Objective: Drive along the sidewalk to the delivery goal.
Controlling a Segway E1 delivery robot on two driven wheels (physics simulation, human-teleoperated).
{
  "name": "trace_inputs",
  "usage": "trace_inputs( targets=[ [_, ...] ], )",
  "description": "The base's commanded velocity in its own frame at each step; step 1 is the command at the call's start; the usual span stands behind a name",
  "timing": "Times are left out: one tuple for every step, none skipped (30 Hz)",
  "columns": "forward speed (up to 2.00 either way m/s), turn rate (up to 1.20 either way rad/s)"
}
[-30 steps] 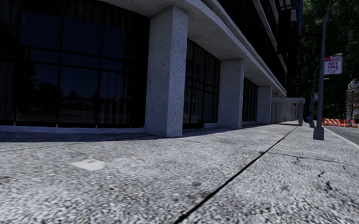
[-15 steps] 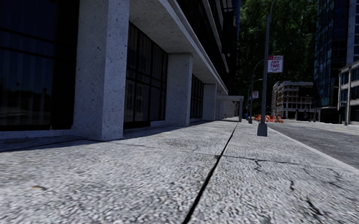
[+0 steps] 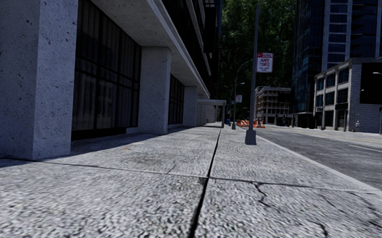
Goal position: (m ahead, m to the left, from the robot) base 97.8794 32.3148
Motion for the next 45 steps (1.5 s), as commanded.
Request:
trace_inputs(
  targets=[
    [2.0, 0.0],
    [2.0, 0.0],
    [2.0, 0.0],
    [2.0, 0.0],
    [2.0, 0.0],
    [2.0, 0.0],
    [2.0, 0.0],
    [2.0, 0.0],
    [2.0, 0.0],
    [2.0, 0.0],
    [2.0, 0.0],
    [2.0, 0.0],
    [2.0, 0.0],
    [2.0, 0.0],
    [2.0, 0.0],
    [2.0, 0.0],
    [2.0, 0.0],
    [2.0, 0.0],
    [2.0, 0.0],
    [2.0, 0.0],
    [2.0, 0.0],
    [2.0, 0.0],
    [2.0, 0.0],
    [2.0, 0.0],
    [2.0, 0.0],
    [2.0, 0.0],
    [2.0, 0.0],
    [2.0, 0.0],
    [2.0, 0.0],
    [2.0, 0.0],
    [2.0, 0.0],
    [2.0, 0.0],
    [2.0, 0.0],
    [2.0, 0.0],
    [2.0, 0.0],
    [2.0, 0.0],
    [2.0, 0.0],
    [2.0, 0.0],
    [2.0, 0.0],
    [2.0, 0.0],
    [2.0, 0.0],
    [2.0, 0.0],
    [2.0, 0.0],
    [2.0, 0.0],
    [2.0, 0.0]
  ],
)
